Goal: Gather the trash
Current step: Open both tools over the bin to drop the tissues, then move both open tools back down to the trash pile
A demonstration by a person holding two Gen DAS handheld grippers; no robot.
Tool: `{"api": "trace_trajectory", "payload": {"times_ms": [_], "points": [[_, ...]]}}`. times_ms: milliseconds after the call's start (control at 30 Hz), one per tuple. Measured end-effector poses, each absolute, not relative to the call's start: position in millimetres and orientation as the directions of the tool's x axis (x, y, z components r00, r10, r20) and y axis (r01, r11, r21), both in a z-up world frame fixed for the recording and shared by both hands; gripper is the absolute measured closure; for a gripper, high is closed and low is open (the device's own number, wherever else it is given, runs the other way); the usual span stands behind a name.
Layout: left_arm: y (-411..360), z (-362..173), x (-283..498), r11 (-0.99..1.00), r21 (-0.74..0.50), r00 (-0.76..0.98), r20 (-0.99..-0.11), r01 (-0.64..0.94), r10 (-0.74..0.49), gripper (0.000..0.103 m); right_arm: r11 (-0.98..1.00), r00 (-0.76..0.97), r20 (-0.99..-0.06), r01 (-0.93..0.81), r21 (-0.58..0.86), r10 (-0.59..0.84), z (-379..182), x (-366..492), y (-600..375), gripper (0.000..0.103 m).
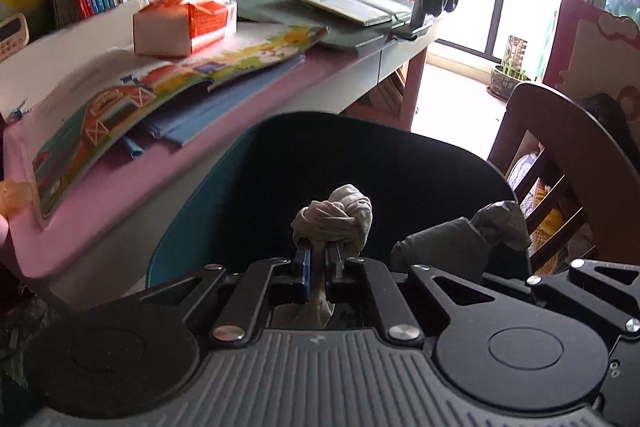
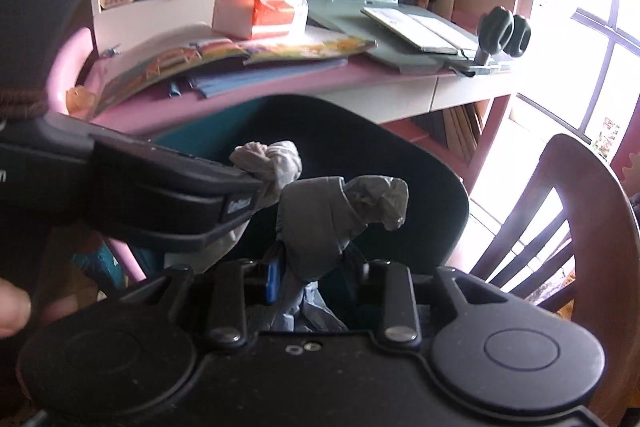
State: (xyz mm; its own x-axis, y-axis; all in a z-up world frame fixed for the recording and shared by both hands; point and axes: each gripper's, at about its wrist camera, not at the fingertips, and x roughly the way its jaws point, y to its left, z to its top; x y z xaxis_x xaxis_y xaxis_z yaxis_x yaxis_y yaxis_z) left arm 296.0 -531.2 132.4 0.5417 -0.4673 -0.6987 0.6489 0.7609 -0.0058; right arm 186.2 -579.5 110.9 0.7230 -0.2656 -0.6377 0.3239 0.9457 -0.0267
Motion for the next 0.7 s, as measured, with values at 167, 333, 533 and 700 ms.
{"api": "trace_trajectory", "payload": {"times_ms": [167, 333, 533, 700], "points": [[-525.7, 126.1, 300.4, 0.773, -0.06, 0.501, -0.729, 0.631, -0.466, 0.094, 0.944, 0.715, -0.648, 0.328, -0.019, -0.261, 108.9, 185.0, -579.1, 0.07], [-520.3, 129.7, 295.7, 0.774, -0.086, 0.485, -0.734, 0.628, -0.475, 0.091, 0.942, 0.726, -0.634, 0.335, -0.014, -0.267, 112.6, 181.3, -581.6, 0.059], [-511.3, 142.8, 282.2, 0.773, -0.074, 0.512, -0.708, 0.63, -0.486, 0.051, 0.941, 0.735, -0.624, 0.339, -0.002, -0.266, 121.5, 168.8, -580.4, 0.057], [-497.0, 159.0, 267.1, 0.772, -0.067, 0.534, -0.685, 0.632, -0.496, 0.05, 0.944, 0.751, -0.609, 0.329, 0.01, -0.255, 134.1, 152.9, -574.5, 0.054]]}}
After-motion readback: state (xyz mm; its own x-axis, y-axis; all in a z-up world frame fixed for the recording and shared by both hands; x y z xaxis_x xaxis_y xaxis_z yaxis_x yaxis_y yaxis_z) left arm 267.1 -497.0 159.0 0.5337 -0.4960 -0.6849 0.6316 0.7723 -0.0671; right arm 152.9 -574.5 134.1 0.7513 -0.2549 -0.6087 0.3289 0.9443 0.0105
